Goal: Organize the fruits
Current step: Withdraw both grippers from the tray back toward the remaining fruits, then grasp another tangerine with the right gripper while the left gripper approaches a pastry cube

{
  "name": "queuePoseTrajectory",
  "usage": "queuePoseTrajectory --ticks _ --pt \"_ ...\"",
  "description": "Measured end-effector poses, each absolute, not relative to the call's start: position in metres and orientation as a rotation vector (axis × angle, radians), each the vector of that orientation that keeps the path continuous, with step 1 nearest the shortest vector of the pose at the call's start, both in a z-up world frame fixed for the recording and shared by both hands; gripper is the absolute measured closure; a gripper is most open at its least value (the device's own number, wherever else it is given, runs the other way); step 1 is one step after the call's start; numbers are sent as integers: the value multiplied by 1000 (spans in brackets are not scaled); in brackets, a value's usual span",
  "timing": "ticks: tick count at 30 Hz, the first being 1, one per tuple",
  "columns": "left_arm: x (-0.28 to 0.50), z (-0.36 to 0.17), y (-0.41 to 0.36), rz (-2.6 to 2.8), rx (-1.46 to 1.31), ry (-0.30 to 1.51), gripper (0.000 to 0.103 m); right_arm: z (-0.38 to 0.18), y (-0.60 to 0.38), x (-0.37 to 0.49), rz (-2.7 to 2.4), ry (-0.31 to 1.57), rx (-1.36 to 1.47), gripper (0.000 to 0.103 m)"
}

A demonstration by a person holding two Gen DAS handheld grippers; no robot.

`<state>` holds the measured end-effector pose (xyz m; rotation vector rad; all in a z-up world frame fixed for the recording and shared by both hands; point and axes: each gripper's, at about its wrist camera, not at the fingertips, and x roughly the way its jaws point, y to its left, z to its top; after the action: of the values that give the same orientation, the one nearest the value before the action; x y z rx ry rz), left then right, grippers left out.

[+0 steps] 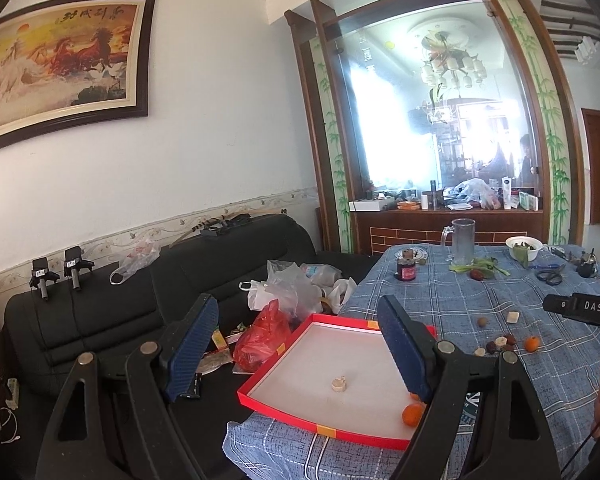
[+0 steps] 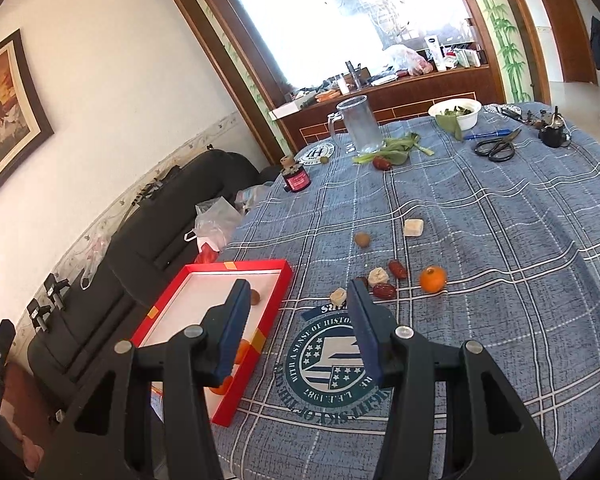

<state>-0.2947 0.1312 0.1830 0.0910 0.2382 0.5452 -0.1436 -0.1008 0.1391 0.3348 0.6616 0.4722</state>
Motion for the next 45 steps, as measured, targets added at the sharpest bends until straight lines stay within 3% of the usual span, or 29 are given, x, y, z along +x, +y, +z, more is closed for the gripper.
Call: queuePoseTrajectory --ticks 17,34,45 --pt "-266 153 138 515 91 352 20 113 -126 -122 377 718 299 51" --pt "-175 104 106 358 140 586 20 35 -152 -6 296 993 317 51" --pt "-119 84 72 261 194 697 20 15 -131 9 313 1008 181 52"
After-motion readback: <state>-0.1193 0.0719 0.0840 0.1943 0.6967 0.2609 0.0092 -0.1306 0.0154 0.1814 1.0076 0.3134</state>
